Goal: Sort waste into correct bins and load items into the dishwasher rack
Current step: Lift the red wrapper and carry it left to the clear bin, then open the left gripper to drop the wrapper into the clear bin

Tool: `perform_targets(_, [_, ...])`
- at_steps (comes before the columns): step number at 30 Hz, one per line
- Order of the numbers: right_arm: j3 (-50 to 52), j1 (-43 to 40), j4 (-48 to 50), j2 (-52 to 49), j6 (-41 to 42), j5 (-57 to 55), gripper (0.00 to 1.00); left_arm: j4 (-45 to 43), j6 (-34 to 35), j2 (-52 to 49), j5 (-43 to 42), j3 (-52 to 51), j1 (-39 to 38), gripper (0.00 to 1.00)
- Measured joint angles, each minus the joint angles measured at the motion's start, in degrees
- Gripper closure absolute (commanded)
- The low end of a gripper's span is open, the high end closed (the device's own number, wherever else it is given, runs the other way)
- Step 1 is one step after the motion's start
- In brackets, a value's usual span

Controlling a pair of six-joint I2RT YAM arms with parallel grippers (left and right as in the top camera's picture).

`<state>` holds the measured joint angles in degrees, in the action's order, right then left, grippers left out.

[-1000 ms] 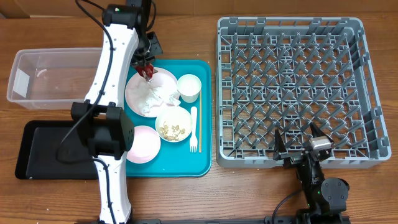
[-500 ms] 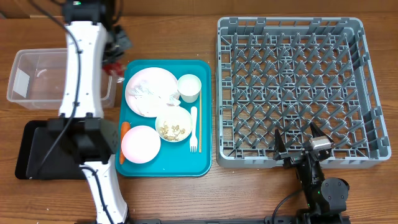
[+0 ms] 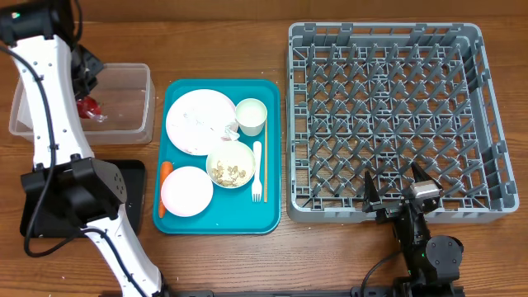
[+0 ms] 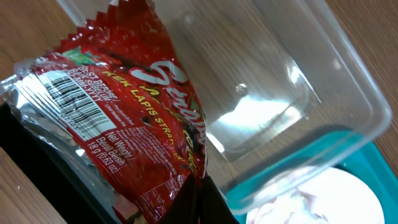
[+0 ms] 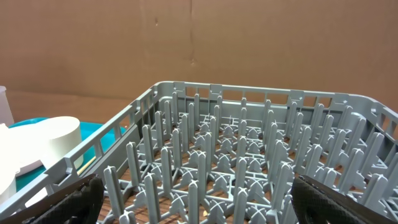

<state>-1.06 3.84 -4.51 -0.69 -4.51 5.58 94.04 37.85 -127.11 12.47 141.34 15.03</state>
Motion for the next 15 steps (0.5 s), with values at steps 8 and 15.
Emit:
perform_targets(8, [0.0, 0.0, 0.0, 0.0, 0.0, 0.0, 0.0, -6.1, 0.0, 0.0, -0.2, -8.6, 2.1, 0.96])
perform_targets(15, [0.0, 0.0, 0.0, 0.0, 0.0, 0.0, 0.0, -12.9, -0.7, 0.0, -0.3, -16.4, 2.3, 0.91])
